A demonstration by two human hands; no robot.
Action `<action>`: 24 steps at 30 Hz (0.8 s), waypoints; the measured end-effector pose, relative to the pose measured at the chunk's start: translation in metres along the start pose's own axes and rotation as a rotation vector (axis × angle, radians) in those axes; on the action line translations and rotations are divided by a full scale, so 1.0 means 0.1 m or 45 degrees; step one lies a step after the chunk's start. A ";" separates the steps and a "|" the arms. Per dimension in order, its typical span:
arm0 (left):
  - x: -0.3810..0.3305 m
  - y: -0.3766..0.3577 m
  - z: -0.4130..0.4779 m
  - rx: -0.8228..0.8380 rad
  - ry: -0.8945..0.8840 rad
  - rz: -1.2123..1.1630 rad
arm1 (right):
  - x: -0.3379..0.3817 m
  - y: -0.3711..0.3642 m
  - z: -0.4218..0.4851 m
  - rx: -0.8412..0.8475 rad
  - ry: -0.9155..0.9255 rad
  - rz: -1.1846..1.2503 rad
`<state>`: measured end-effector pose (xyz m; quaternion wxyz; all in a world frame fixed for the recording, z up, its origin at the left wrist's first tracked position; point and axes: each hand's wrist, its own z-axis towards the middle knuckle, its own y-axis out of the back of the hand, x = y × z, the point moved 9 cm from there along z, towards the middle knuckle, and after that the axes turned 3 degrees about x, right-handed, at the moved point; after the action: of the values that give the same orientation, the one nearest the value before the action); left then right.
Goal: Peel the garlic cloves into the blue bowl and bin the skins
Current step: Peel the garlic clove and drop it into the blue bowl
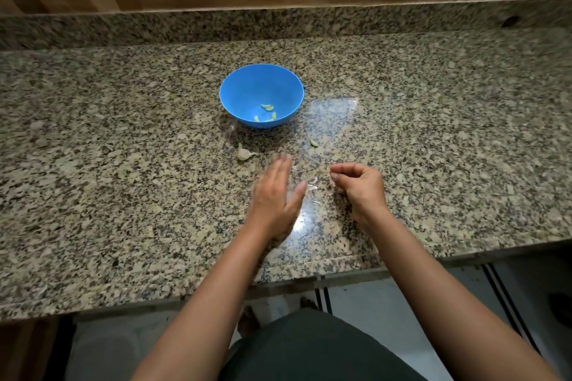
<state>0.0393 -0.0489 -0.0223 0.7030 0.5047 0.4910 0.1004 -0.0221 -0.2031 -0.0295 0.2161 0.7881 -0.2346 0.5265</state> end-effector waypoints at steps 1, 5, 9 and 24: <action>0.08 0.05 -0.05 -0.044 0.052 0.031 | 0.01 -0.01 0.00 0.006 0.009 -0.016; 0.40 0.05 -0.14 0.048 0.257 0.315 | 0.01 -0.13 -0.01 0.073 0.014 -0.044; 0.38 -0.02 -0.08 0.133 0.299 0.404 | 0.04 -0.20 0.00 0.117 0.042 -0.061; -0.22 -0.39 0.25 0.136 -0.004 0.303 | 0.02 0.26 0.11 -0.002 0.034 0.000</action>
<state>0.0348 -0.0964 -0.0406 0.6589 0.5962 0.4313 0.1562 -0.0287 -0.2310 -0.0288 0.2199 0.7808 -0.2321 0.5367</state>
